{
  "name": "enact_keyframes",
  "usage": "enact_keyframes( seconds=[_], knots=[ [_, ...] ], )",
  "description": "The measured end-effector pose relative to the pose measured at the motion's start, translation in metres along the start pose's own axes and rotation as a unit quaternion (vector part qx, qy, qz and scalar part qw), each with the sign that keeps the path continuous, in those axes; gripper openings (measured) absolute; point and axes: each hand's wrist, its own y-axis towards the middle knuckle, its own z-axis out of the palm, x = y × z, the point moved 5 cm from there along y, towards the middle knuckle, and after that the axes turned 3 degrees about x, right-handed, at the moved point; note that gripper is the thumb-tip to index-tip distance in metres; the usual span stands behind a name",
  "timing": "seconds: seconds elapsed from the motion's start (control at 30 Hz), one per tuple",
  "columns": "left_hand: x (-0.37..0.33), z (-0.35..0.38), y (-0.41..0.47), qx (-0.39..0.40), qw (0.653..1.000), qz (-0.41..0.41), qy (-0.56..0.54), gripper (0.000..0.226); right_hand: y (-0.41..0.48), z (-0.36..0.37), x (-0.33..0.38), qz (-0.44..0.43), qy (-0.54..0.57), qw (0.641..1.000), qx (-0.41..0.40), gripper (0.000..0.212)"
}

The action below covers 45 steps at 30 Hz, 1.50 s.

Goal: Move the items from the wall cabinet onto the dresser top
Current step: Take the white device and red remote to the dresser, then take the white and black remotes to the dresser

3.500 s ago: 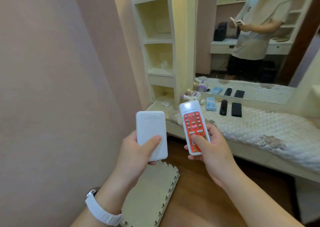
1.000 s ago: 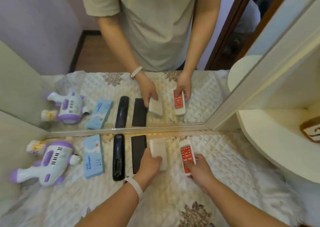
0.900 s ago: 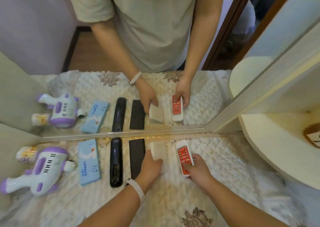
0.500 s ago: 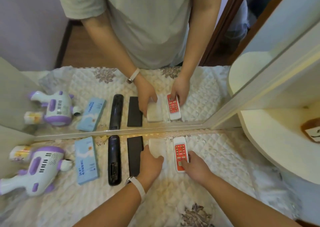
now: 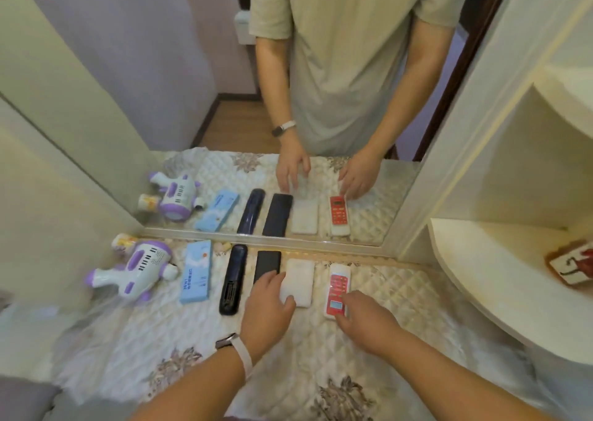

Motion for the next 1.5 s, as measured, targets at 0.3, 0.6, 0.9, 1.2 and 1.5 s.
enact_keyframes(
  seconds=[0.3,0.6,0.9,1.2,1.5],
  knots=[
    [0.007,-0.018,-0.089,-0.1,0.978,0.039,0.181,0.051,-0.046,-0.009,0.041,-0.215,-0.155,0.964,-0.026,0.053],
    [0.032,-0.034,-0.211,-0.197,0.957,-0.05,0.208,0.047,-0.092,0.001,0.133,-0.411,-0.172,0.894,-0.047,0.056],
    [0.098,-0.081,-0.362,-0.303,0.927,-0.131,0.18,0.047,-0.184,0.053,0.263,-0.543,-0.22,0.808,-0.065,0.05],
    [0.206,-0.119,-0.585,-0.398,0.866,-0.204,0.221,0.043,-0.34,0.175,0.43,-0.65,-0.243,0.718,-0.054,0.05],
    [0.289,-0.124,-0.773,-0.429,0.812,-0.348,0.191,0.046,-0.471,0.274,0.552,-0.736,-0.258,0.624,-0.039,0.052]
  ],
)
